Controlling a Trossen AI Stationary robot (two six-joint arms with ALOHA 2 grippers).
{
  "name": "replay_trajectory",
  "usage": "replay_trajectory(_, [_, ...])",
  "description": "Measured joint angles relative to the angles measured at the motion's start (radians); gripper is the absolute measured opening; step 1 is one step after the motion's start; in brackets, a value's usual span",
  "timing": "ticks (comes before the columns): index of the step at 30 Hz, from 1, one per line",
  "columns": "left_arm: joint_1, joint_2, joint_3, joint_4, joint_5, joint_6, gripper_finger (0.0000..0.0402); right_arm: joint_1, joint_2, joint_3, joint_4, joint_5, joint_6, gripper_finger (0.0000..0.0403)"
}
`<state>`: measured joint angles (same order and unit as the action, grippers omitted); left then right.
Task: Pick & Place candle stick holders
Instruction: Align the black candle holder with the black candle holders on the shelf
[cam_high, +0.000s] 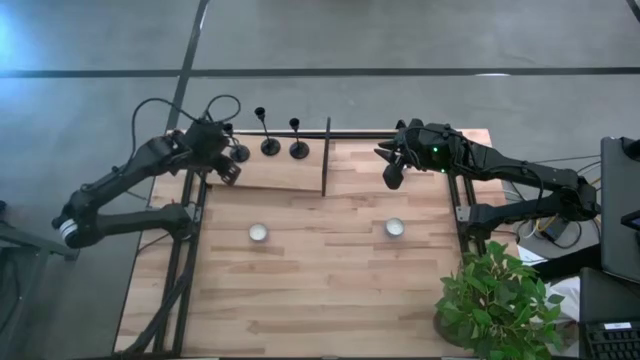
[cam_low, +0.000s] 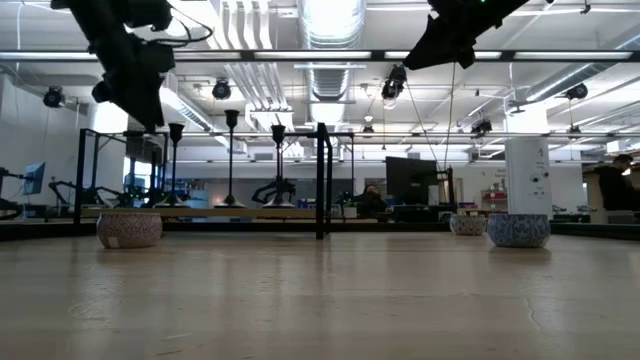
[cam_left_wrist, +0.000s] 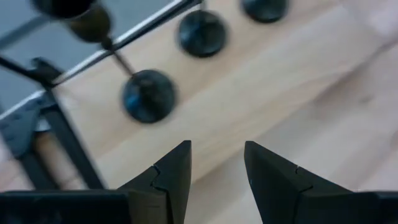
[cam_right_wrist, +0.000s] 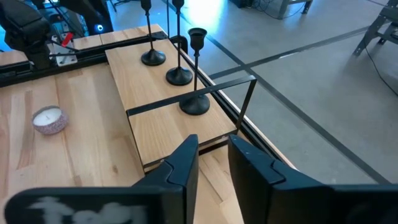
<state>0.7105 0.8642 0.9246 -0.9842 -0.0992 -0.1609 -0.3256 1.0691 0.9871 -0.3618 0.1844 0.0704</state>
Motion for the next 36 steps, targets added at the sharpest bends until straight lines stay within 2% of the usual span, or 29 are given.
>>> replay_trajectory(5, [-0.009,-0.049,0.007,-0.006,0.108,-0.044,0.0152,0.000,0.000,0.000,0.000,0.000,0.000,0.0091])
replay_trajectory(12, [-0.078,-0.165,0.025,-0.011,0.101,-0.185,0.0132,0.000,0.000,0.000,0.000,0.000,0.000,0.0082])
replay_trajectory(16, [-0.183,-0.203,0.074,0.039,0.091,-0.293,0.0116,0.000,0.000,0.000,0.000,0.000,0.000,0.0074])
replay_trajectory(19, [-0.322,-0.193,0.113,0.118,0.048,-0.361,0.0105,0.000,0.000,0.000,0.000,0.000,0.000,0.0068])
replay_trajectory(21, [-0.448,-0.162,0.141,0.155,-0.034,-0.390,0.0097,0.000,0.000,0.000,0.000,0.000,0.000,0.0066])
replay_trajectory(24, [-0.675,-0.096,0.196,0.141,-0.249,-0.433,0.0086,0.000,0.000,0.000,0.000,0.000,0.000,0.0063])
replay_trajectory(30, [-1.115,0.032,0.296,0.066,-0.903,-0.510,0.0072,0.000,0.000,0.000,0.000,0.000,0.000,0.0068])
replay_trajectory(33, [-1.242,0.079,0.300,0.057,-1.168,-0.570,0.0071,0.000,0.000,0.000,0.000,0.000,0.000,0.0073])
replay_trajectory(34, [-1.259,0.098,0.299,0.056,-1.216,-0.586,0.0071,0.000,0.000,0.000,0.000,0.000,0.000,0.0075])
replay_trajectory(36, [-1.265,0.137,0.295,0.048,-1.248,-0.633,0.0071,0.000,0.000,0.000,0.000,0.000,0.000,0.0079])
